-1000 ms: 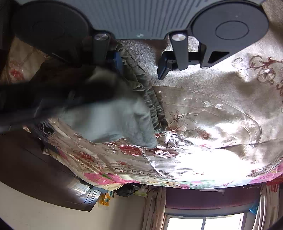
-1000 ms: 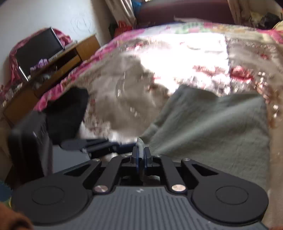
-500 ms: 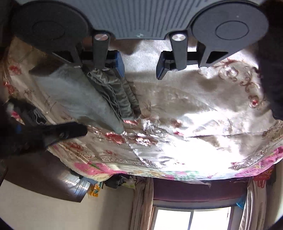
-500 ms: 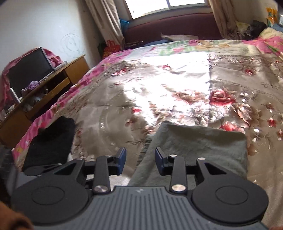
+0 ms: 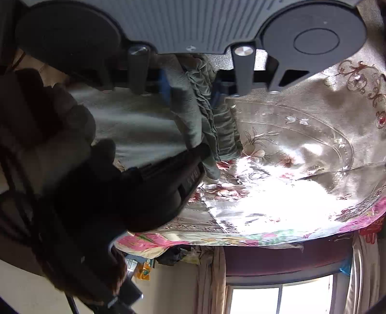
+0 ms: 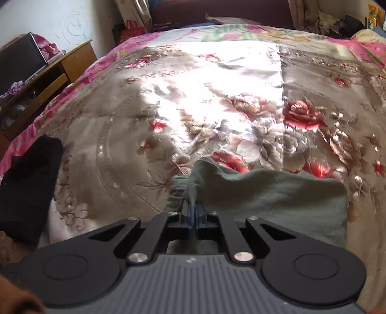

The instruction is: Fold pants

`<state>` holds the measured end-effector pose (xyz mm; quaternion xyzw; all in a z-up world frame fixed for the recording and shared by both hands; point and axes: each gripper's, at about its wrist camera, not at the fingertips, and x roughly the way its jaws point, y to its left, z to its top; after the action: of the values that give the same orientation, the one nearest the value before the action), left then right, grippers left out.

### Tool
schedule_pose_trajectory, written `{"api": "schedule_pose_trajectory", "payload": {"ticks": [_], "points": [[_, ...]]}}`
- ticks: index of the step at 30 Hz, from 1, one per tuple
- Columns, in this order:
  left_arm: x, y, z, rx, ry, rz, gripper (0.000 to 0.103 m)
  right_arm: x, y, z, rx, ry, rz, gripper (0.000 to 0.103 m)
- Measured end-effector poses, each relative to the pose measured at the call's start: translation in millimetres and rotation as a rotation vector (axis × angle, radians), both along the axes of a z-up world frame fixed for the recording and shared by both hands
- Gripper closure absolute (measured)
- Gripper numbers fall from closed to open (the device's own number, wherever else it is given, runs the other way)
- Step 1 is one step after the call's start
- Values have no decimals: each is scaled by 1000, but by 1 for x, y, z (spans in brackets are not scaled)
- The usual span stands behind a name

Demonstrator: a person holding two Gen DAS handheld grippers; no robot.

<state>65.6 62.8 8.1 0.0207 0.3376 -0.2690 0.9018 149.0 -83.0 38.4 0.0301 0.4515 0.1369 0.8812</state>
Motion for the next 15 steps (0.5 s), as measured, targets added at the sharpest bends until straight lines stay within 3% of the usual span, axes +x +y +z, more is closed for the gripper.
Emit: {"api": "schedule_pose_trajectory", "payload": {"ticks": [3, 5, 8, 9, 10, 13, 15], "points": [[-1, 14, 7, -53, -5, 23, 74, -13, 6, 25, 62, -58, 37, 98], [-1, 24, 9, -71, -9, 63, 74, -15, 14, 26, 88, -81, 55, 98], [8, 32, -8, -75, 52, 94, 73, 4, 32, -13, 41, -17, 52, 89], [14, 36, -18, -112, 96, 109, 72, 13, 38, -35, 40, 54, 62, 86], [17, 40, -25, -143, 124, 124, 72, 15, 43, -47, 31, 66, 89, 85], [20, 54, -28, -189, 153, 167, 60, 0, 56, -41, 12, 4, 162, 57], [17, 61, -20, -178, 134, 169, 59, -8, 50, -24, 83, -15, 172, 54]]}}
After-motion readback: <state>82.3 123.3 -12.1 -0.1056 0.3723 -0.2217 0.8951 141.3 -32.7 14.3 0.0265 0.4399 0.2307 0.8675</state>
